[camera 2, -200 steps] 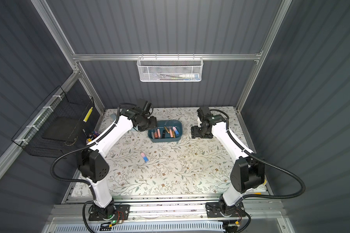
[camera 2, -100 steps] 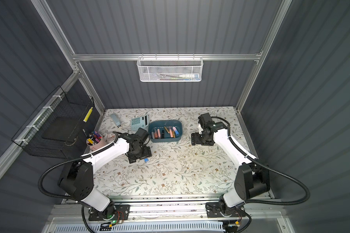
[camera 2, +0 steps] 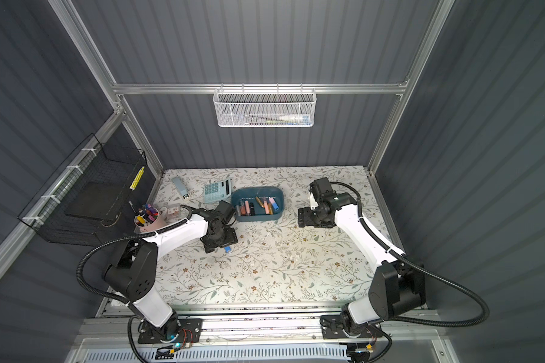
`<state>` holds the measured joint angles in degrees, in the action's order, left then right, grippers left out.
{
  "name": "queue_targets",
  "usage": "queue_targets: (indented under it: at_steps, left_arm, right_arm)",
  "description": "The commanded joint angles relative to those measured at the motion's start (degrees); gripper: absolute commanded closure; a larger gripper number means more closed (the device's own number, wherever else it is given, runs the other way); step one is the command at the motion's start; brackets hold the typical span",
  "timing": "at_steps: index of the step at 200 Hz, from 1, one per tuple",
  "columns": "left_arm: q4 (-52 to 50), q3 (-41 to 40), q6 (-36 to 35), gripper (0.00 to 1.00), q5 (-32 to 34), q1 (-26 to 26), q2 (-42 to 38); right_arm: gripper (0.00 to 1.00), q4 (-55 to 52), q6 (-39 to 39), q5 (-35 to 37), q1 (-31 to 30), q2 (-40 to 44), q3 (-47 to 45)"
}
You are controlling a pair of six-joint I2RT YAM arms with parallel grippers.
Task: Put the lipstick into the storage box
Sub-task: Pick up the lipstick at the center of the board.
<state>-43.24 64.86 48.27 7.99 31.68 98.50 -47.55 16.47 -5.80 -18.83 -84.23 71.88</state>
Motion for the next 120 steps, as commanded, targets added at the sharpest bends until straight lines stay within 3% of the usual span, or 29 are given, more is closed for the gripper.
queue_targets:
  at_steps: [1,85,120]
  left_arm:
    - [-0.20,1.27,-1.07,0.20,1.15,-0.01,2.14]
    - [1.14,2.98,-2.47,0.27,1.50,0.04,7.07]
    - [1.19,3.47,-2.82,0.41,1.50,0.03,7.84]
  right_arm:
    - [0.18,-0.25,0.14,0.71,-0.21,1.10,-0.58]
    - [0.18,-0.85,-0.35,1.45,-0.24,0.05,0.35]
    - [0.18,-1.00,-0.39,1.37,-0.24,-0.89,0.98]
